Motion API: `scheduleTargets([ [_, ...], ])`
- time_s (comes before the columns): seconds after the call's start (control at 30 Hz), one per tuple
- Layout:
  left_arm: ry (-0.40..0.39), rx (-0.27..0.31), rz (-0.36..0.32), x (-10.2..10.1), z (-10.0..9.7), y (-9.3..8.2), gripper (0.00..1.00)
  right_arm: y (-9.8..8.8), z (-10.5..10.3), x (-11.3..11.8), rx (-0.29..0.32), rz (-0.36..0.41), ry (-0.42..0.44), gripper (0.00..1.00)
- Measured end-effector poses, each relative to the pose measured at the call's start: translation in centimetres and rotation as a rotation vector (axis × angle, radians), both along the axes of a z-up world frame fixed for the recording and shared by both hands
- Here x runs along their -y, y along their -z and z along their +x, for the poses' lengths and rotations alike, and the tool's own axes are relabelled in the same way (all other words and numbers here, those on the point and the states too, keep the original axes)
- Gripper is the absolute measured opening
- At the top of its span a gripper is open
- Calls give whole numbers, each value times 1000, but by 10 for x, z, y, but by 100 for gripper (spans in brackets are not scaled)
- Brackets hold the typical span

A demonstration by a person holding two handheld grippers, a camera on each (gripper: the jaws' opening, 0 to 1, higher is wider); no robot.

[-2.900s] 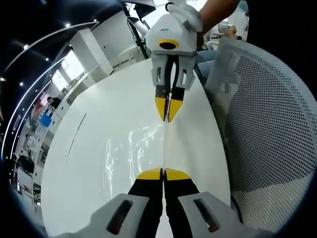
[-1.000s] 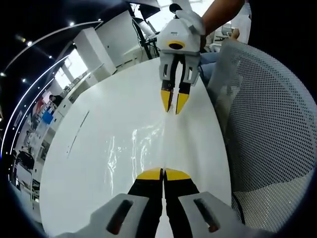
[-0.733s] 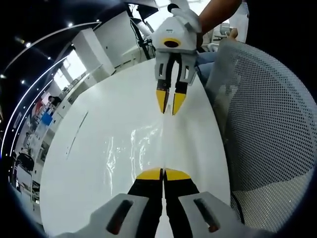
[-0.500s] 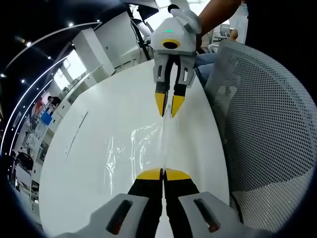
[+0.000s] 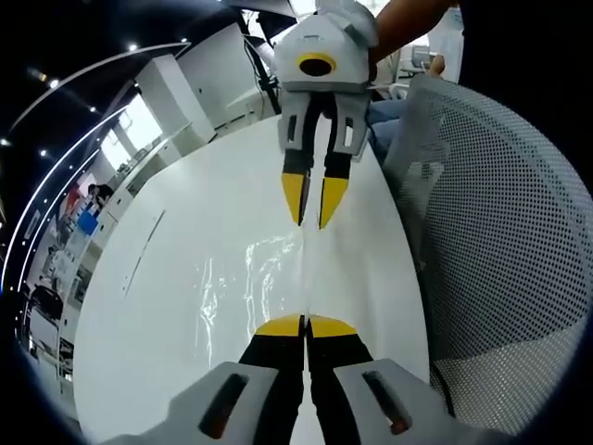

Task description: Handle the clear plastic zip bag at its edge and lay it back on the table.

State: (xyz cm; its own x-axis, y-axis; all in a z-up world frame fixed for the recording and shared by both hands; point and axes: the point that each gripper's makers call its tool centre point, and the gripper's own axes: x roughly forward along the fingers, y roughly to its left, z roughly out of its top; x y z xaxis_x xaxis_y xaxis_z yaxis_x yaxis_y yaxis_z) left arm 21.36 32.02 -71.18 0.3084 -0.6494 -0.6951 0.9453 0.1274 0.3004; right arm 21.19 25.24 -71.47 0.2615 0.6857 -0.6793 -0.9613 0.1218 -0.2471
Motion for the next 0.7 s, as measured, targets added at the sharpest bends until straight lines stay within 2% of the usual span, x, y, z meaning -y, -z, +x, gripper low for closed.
scheduleTargets([
  [0.23, 7, 0, 6, 2, -1, 2, 0, -17, 2, -10, -2, 42, -16, 8],
  [0.3, 8, 2, 6, 2, -1, 1, 0, -14, 4, -11, 7, 33, -20, 8],
  [0.43, 3, 4, 0, 3, -1, -1, 0, 0, 4, -13, -15, 10, -22, 7],
  [0.53, -3, 8, -5, 3, -1, -3, 0, 8, 6, -13, -5, -8, -19, 0],
  [0.6, -12, 12, -5, 2, 0, -4, 0, 10, 4, -13, -17, -9, -21, 0],
  [0.7, -31, 46, -4, 2, 3, -7, 0, 11, 1, -14, -24, -11, -30, 0],
])
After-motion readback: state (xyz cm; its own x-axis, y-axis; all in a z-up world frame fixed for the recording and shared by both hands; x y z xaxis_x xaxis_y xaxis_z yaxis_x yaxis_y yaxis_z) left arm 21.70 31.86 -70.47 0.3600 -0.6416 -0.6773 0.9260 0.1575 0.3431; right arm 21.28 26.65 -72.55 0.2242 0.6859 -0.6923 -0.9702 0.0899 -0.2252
